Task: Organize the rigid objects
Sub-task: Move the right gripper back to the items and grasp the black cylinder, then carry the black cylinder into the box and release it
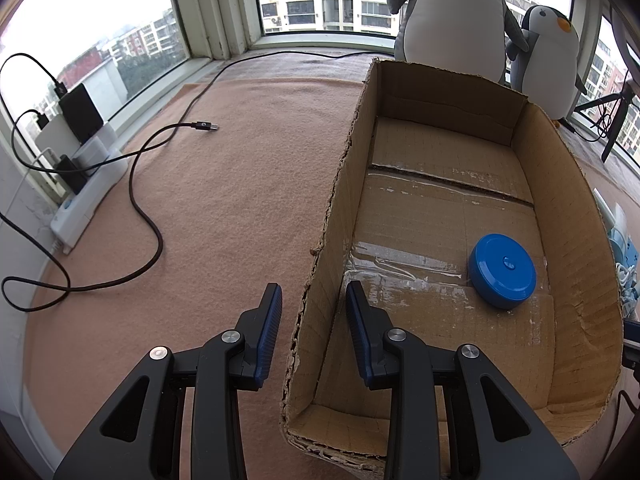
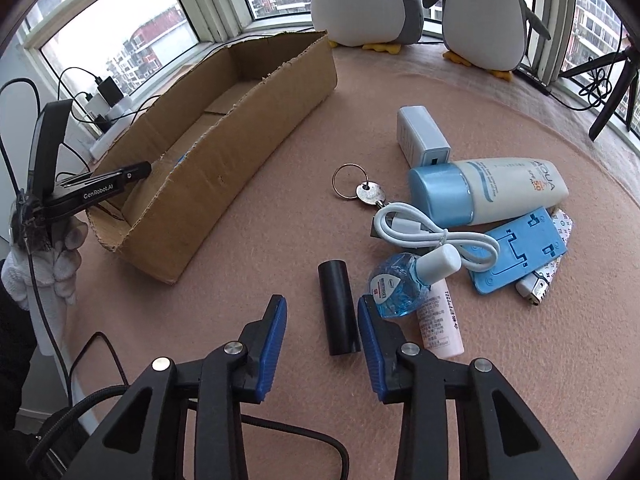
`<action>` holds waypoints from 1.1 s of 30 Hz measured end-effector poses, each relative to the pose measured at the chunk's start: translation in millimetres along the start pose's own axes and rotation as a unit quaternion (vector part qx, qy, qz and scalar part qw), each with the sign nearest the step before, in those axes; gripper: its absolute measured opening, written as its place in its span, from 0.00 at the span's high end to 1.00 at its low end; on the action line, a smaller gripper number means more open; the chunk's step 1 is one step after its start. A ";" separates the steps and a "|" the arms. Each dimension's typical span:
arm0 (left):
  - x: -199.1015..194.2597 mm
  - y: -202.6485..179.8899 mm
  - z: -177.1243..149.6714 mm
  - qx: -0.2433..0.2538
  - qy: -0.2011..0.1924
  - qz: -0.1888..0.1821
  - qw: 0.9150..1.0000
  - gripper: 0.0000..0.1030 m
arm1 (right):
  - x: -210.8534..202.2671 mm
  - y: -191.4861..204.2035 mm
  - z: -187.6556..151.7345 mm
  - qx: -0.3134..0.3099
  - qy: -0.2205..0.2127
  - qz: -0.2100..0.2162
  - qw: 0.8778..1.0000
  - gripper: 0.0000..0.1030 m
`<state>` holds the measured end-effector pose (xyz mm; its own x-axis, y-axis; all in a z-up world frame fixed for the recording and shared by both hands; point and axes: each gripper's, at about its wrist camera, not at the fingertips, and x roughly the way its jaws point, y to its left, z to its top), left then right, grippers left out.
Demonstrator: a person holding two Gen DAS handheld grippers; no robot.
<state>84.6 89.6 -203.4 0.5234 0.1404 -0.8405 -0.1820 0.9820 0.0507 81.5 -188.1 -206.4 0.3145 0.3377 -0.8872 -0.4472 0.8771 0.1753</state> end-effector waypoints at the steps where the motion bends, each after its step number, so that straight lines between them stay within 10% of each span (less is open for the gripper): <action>1: 0.0 0.0 0.0 0.000 0.000 0.000 1.000 0.70 | 2.0 -0.2 0.2 -0.001 0.003 -0.002 1.000 0.70; 17: 0.0 -0.5 -0.2 -0.001 0.000 -0.001 1.000 0.70 | 7.5 5.4 1.4 -0.006 0.013 -0.018 1.000 0.86; 33: -0.2 -2.6 -1.6 -0.003 -0.001 -0.003 1.000 0.70 | -42.6 57.6 51.1 -0.015 -0.078 0.030 0.996 0.85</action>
<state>83.7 86.9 -204.2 0.5268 0.1356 -0.8391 -0.1835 0.9821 0.0435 85.2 -134.5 -136.7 0.4115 0.4395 -0.7985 -0.4925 0.8444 0.2109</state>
